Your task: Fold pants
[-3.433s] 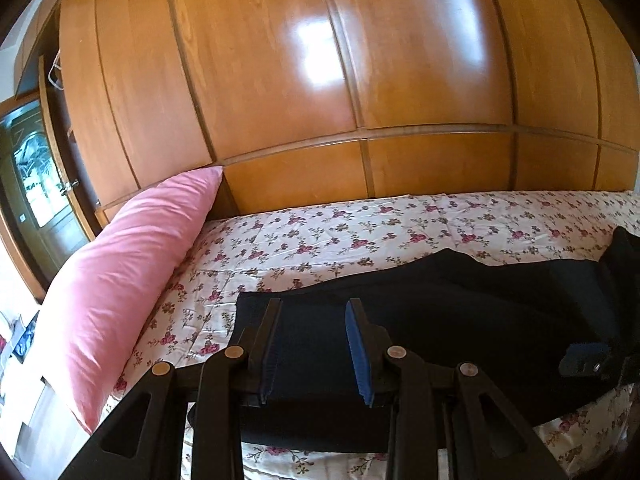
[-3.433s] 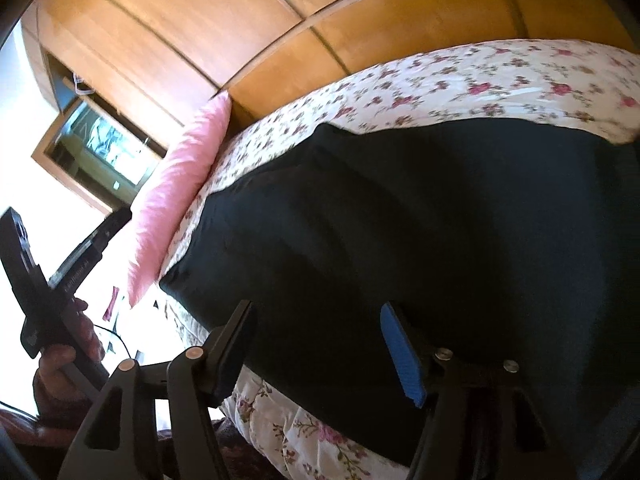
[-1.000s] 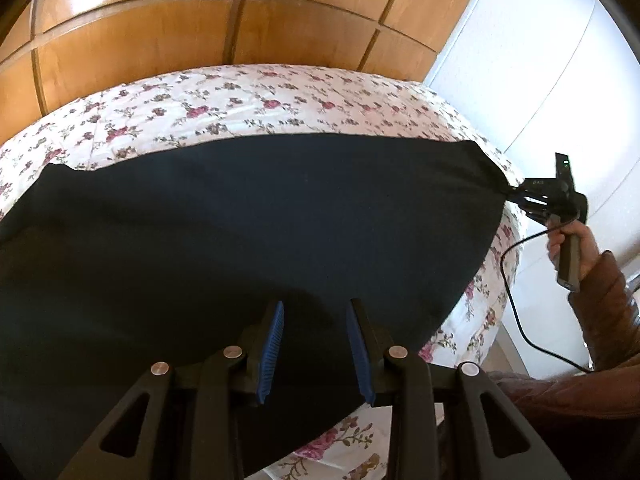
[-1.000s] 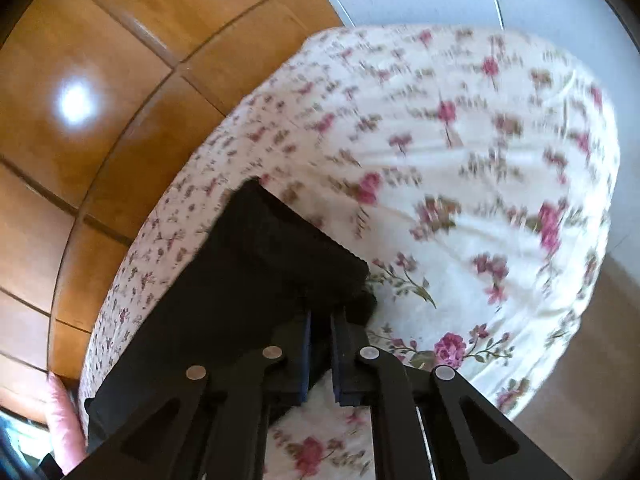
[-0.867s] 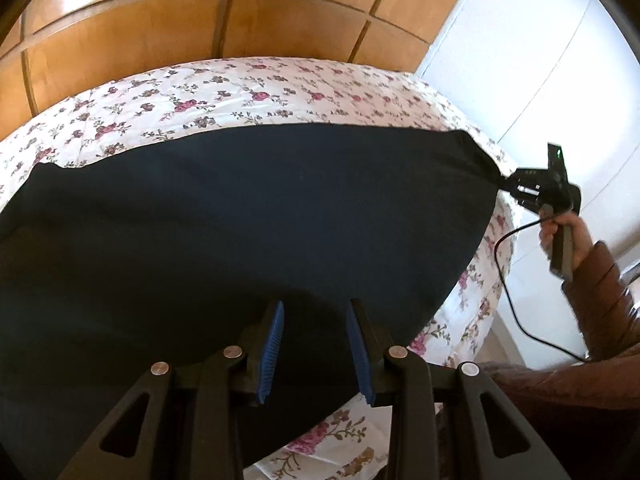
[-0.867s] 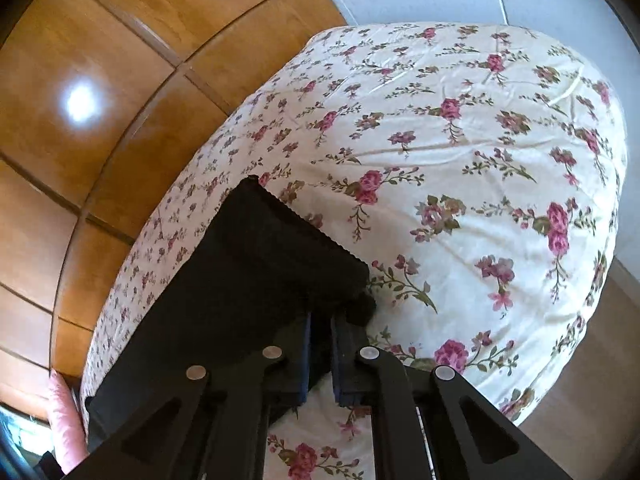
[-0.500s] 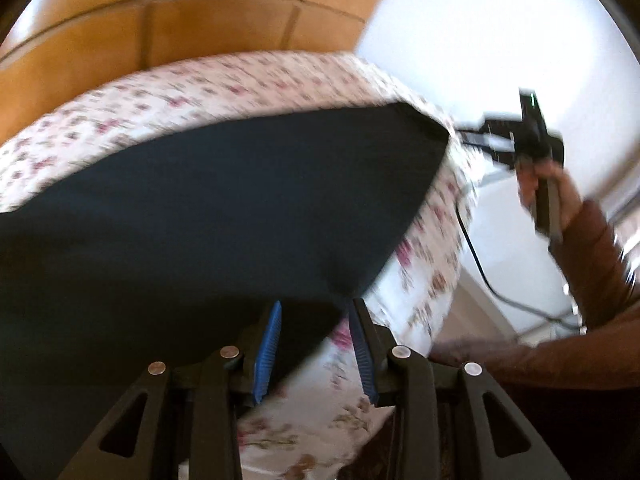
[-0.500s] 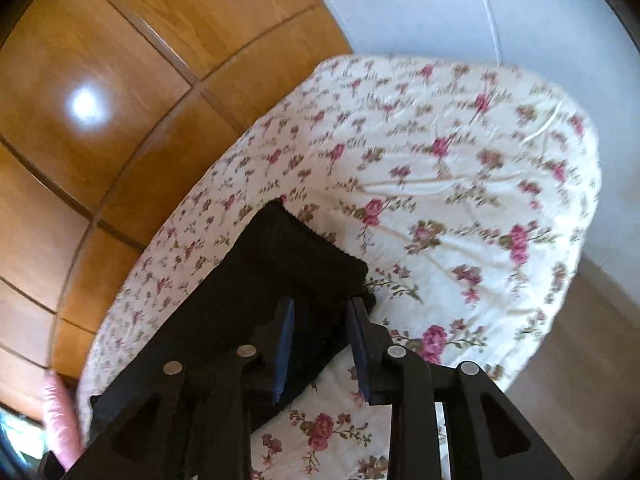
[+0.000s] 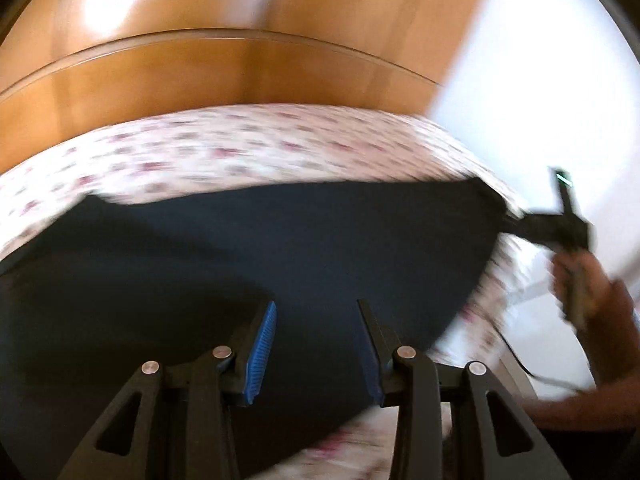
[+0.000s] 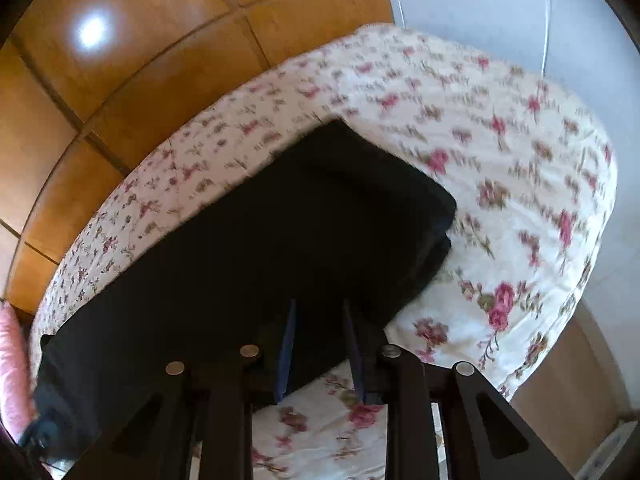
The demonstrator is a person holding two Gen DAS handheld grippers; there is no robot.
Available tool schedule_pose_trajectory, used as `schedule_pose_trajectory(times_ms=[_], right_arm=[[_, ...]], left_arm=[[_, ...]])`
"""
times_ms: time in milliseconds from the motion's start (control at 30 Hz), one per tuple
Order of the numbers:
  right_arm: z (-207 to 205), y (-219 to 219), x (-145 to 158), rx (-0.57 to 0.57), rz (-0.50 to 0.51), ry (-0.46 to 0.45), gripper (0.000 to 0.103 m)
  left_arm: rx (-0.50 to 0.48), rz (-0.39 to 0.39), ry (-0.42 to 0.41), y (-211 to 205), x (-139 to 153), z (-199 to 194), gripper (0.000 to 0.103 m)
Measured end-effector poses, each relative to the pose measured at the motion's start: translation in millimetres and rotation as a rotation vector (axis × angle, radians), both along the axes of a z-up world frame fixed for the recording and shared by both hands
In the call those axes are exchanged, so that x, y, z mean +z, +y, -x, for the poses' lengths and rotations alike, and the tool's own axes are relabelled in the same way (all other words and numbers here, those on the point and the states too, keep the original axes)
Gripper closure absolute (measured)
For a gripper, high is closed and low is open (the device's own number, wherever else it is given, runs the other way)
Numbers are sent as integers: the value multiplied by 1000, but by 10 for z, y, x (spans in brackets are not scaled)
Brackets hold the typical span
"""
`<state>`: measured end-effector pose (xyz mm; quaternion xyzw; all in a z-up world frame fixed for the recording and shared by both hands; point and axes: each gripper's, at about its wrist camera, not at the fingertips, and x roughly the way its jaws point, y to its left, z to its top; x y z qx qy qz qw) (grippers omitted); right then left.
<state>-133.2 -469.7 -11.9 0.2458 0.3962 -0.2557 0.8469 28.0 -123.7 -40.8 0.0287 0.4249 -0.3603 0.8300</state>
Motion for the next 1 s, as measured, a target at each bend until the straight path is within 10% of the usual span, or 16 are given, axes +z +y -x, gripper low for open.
schedule_pose_trajectory(times_ms=[267, 600, 900, 1000], right_arm=[[-919, 1180, 147, 444, -53, -85, 70], [-2134, 3221, 77, 992, -46, -67, 70], [-3011, 4030, -356, 1134, -17, 92, 59], [-3122, 4171, -480, 1162, 0, 121, 85]], left_arm=[[345, -23, 23, 684, -82, -624, 64], [494, -63, 14, 1321, -168, -923, 64], [521, -68, -25, 1514, -288, -748, 64], [559, -125, -49, 1484, -322, -726, 64]])
